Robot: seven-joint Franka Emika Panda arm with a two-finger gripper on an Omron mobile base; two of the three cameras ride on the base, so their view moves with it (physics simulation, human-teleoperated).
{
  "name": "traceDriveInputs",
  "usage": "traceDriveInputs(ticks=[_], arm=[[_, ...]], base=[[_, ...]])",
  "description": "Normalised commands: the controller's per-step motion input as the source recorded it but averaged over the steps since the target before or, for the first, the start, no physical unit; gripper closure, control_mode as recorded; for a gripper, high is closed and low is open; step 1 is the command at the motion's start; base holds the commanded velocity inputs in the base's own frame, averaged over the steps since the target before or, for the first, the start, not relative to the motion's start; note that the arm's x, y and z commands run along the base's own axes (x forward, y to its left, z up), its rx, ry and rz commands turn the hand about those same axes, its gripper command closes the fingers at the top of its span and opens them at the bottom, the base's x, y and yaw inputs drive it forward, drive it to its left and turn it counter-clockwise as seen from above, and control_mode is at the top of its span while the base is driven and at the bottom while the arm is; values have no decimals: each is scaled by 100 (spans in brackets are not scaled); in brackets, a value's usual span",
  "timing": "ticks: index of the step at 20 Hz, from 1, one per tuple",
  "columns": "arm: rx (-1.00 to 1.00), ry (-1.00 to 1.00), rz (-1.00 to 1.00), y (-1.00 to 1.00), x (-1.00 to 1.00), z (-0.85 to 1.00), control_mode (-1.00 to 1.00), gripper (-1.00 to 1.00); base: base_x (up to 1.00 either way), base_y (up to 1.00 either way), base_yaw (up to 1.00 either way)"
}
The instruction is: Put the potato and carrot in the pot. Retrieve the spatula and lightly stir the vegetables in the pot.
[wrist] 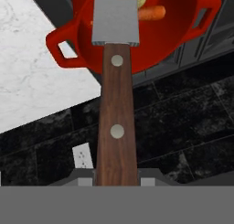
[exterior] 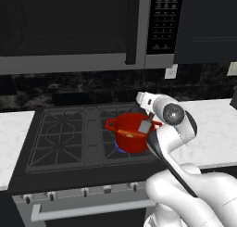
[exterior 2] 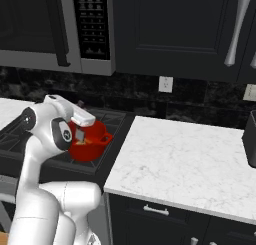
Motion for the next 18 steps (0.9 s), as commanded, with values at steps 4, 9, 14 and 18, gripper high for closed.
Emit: traceDriveInputs(ticks=[4,9,14,18], arm=[[0,3,0,21,57,-14,-100,100],[0,5,0,24,38,-23,-100,100],[0,12,0,6,11,-44,-100,100],[0,4,0,4,12,-30,-100,100]], base=[[0,0,0],[0,0,0],[0,0,0],[0,0,0]])
